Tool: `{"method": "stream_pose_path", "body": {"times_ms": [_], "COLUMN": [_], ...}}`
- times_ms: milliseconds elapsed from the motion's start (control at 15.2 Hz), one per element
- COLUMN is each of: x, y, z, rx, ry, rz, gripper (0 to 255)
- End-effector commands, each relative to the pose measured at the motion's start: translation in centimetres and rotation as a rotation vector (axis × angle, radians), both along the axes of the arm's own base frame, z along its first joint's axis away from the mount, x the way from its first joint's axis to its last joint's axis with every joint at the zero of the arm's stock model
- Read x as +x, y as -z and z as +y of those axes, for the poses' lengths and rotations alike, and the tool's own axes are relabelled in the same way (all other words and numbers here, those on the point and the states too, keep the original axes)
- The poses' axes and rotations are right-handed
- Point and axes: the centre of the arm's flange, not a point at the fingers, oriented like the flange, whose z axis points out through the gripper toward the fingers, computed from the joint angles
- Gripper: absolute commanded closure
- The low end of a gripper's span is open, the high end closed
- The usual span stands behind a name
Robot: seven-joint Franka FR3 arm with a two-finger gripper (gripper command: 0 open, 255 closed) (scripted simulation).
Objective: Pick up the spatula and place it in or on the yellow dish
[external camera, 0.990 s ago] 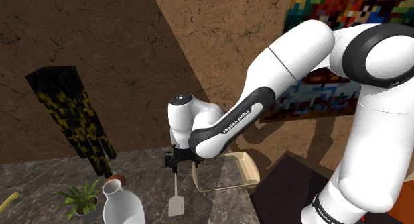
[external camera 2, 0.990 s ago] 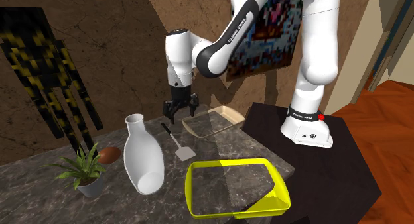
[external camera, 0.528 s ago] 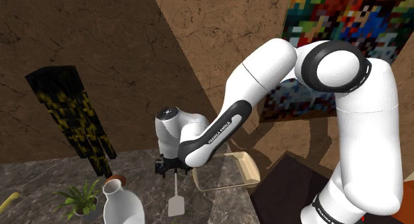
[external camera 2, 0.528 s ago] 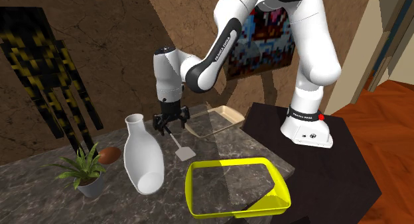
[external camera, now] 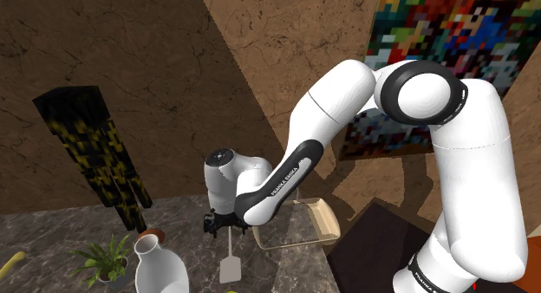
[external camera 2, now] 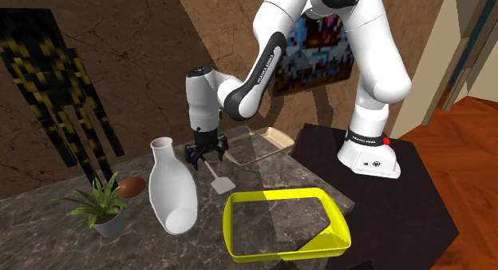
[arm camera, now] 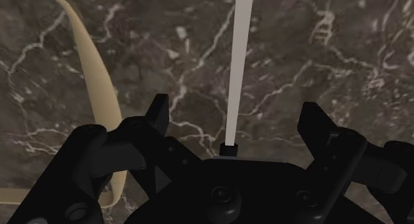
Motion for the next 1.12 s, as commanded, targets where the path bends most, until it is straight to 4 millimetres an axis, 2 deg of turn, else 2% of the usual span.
{"method": "stream_pose_path", "body": {"times_ms": [0,198,264,858,1056], "x": [0.0,0.0,0.0,0.0,0.0], "y": [0.0,0.0,0.0,0.0,-1.5], "z": [0.0,0.0,0.0,0.0,0.0], "rx": [0.0,0.0,0.0,0.0,0.0], "ry": [0.0,0.0,0.0,0.0,0.0], "rz": [0.0,0.0,0.0,0.0,0.0], "gripper": [0,0,255,255,255]}}
